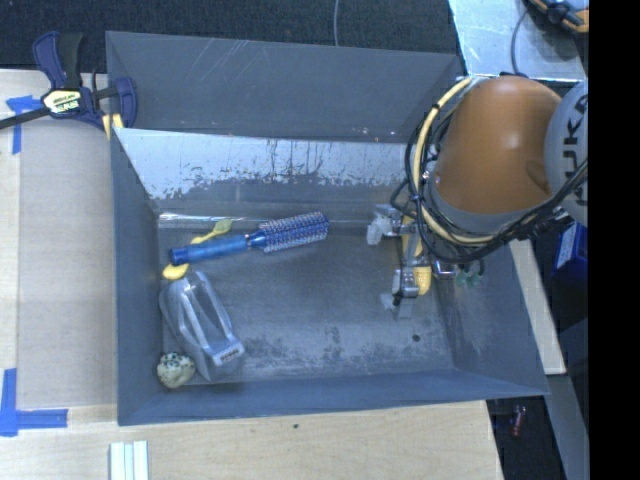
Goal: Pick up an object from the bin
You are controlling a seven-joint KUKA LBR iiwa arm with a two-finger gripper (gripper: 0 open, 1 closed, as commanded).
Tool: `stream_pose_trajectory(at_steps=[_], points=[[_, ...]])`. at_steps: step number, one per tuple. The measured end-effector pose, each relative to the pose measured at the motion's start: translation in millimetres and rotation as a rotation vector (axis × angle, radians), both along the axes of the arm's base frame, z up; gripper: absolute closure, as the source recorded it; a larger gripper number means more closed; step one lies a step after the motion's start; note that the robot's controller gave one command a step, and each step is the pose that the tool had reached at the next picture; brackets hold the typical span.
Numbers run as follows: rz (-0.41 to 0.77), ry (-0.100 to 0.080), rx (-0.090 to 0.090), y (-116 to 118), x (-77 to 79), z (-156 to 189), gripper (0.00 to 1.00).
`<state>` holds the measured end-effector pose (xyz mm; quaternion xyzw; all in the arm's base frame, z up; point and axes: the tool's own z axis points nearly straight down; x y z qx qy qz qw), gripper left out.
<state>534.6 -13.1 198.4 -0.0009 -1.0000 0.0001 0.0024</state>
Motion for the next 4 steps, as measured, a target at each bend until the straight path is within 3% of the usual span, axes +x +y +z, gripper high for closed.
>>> stream_pose_trajectory(at_steps=[1, 2, 3, 4], points=[[0.0, -0.009, 0.0, -0.1, 1.6, 4.7, 0.0], [0.043, -0.015, -0.001, -50.9, 76.8, -21.4, 0.0], [0.179, -0.014, 0.0, -85.2, 32.7, -30.5, 0.0], [0.055, -0.021, -0.003, -119.9, 72.9, -68.7, 0.0]])
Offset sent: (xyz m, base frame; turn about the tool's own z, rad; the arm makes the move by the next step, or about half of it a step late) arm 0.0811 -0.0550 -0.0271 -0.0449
